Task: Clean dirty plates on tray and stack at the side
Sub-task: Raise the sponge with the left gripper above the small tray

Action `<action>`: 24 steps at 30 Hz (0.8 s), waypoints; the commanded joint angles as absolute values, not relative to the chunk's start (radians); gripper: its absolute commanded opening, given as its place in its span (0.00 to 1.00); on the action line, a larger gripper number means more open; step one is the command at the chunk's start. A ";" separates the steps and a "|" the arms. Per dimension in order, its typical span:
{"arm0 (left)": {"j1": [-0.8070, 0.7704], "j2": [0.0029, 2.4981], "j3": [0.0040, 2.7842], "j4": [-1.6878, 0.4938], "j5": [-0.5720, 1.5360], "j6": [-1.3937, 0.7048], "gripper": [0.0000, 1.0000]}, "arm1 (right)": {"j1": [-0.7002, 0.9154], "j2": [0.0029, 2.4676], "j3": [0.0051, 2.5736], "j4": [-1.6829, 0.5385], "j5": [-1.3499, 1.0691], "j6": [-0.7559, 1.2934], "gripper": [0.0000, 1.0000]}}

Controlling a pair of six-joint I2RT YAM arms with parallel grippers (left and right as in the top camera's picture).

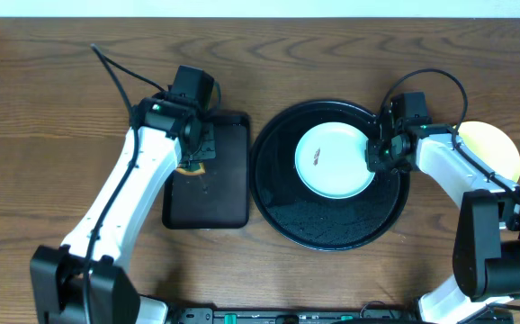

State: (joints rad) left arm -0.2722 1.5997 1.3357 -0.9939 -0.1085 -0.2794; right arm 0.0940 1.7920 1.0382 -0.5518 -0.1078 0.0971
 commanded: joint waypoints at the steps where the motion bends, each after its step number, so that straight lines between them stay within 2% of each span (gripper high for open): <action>1: -0.271 1.635 1.415 -1.023 -0.125 -0.262 0.07 | 0.105 1.773 1.035 -0.545 -0.102 0.088 0.32; 13: -0.324 1.652 1.448 -0.998 -0.172 -0.255 0.07 | 0.105 1.773 1.055 -0.559 -0.113 0.089 0.26; 15: -0.327 1.652 1.446 -0.998 -0.219 -0.255 0.07 | 0.105 1.773 1.055 -0.561 -0.113 0.089 0.22; 19: -0.327 1.652 1.444 -0.998 -0.218 -0.255 0.07 | 0.105 1.773 1.053 -0.561 -0.113 0.089 0.07; 24: -0.327 1.652 1.444 -0.997 -0.201 -0.256 0.07 | 0.105 1.773 1.052 -0.561 -0.113 0.089 0.06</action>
